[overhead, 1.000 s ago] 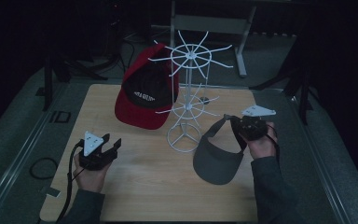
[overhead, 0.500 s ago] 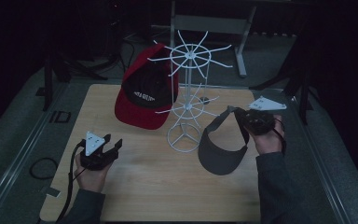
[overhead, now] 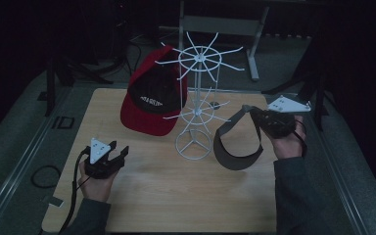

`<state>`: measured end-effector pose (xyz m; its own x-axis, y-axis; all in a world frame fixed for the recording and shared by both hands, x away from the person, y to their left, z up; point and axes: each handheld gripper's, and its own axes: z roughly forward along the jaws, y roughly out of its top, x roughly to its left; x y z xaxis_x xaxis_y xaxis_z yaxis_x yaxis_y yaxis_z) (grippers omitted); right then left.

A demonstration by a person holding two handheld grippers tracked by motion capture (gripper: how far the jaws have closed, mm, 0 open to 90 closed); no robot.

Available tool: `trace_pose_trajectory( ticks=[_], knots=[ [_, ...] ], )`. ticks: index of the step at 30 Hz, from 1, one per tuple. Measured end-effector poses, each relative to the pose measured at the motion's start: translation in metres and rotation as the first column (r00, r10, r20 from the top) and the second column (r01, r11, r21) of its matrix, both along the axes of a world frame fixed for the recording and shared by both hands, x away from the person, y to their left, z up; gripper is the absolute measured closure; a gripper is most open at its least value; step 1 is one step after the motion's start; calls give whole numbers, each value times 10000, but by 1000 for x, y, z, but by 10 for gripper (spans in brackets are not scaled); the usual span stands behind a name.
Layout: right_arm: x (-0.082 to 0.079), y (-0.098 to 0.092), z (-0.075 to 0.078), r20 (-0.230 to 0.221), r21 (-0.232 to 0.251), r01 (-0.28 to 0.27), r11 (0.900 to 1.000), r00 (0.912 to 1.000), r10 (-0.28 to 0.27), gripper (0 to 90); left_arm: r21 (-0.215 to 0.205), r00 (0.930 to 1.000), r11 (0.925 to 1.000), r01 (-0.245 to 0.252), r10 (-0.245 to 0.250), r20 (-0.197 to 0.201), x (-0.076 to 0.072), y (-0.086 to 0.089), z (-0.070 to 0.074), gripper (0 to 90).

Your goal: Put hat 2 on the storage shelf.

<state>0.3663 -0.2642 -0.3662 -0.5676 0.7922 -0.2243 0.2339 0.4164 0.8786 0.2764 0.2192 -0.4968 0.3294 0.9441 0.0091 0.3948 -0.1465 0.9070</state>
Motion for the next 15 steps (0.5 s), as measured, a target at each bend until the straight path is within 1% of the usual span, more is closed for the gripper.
trace_pose_trajectory(
  ticks=[5,9,15],
  knots=[
    [0,0,6,126,-17,-16,10000,9999,16,886,39,10000,10000,10,-10,-5,0,0,0,505],
    [2,1,10,300,-163,-76,9998,9995,80,886,78,10000,10000,5,-5,0,0,1,0,505],
    [4,0,17,383,-131,-76,9999,9992,81,885,48,10000,10000,4,-4,11,0,0,0,505]
  ],
)
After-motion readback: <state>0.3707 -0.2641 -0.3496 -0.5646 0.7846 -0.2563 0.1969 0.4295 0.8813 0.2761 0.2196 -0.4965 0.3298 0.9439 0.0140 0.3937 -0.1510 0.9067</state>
